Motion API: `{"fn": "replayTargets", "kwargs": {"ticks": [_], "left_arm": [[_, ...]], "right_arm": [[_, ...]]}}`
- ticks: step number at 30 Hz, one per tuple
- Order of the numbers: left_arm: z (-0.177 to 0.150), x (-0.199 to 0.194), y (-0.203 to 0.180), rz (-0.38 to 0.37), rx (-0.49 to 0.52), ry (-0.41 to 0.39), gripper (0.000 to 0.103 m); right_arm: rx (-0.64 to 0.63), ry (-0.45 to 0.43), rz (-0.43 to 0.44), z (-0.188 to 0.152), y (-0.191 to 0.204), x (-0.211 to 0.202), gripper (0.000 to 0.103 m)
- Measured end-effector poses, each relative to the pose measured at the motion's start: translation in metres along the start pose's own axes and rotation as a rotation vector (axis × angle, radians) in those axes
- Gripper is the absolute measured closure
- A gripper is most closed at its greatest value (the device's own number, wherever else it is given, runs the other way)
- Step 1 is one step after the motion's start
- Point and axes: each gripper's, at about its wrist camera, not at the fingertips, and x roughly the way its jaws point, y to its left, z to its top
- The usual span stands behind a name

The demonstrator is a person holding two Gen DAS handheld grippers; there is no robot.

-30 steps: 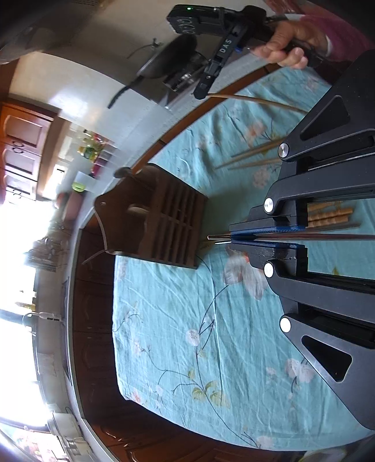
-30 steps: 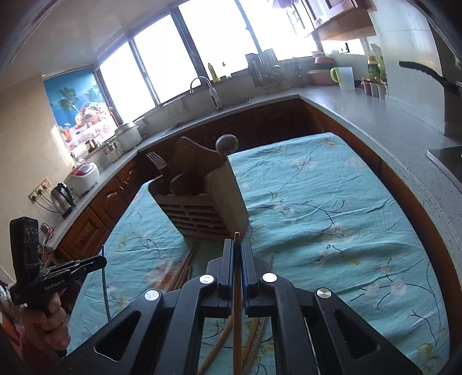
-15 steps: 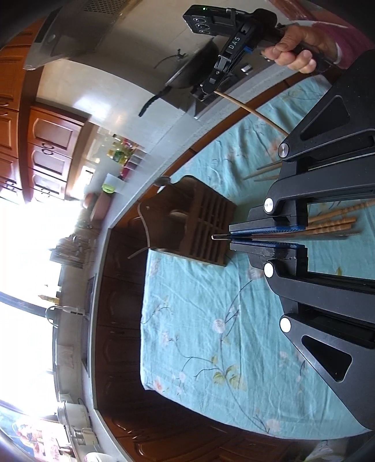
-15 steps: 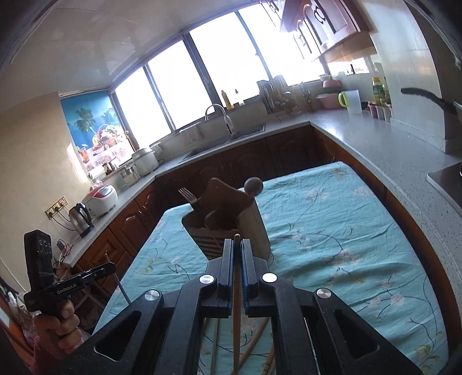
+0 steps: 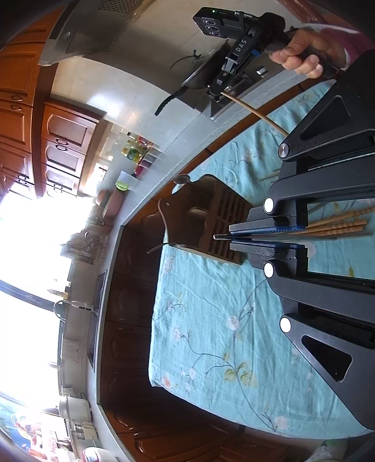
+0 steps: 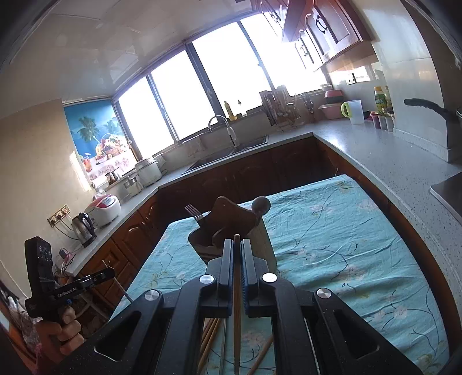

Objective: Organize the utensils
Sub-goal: 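Lift both chopsticks and lower them into the wooden utensil holder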

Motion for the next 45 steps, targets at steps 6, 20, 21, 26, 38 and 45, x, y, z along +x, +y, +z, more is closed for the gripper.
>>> {"fn": "replayTargets", "kwargs": {"ticks": [6,20,21,26,38,45], "left_arm": [[0.018,0.002,-0.005,-0.011,-0.001,-0.043,0.099],[0.104,0.013,-0.018,-0.038,-0.009,-0.225,0.099],[0.110,0.013,-0.019,-0.035,-0.009,-0.240,0.099],[0.134,0.029,-0.017,-0.016,-0.030,-0.296,0.099],[0.111,0.095,0.007,0.060,-0.104,-0.284,0.099],[0.085,0.127,0.015,0.081,-0.103,-0.201,0.099]], "right_arm": [[0.012,-0.041,-0.003,0.012,-0.002,0.006,0.099],[0.037,-0.233,0.005,0.078,0.005,0.024,0.099],[0.039,-0.252,0.005,0.082,0.006,0.025,0.099],[0.030,-0.328,-0.015,0.104,0.009,0.035,0.099],[0.076,-0.332,-0.073,0.074,-0.013,0.094,0.098],[0.066,-0.266,-0.087,0.044,-0.015,0.117,0.098]]}}
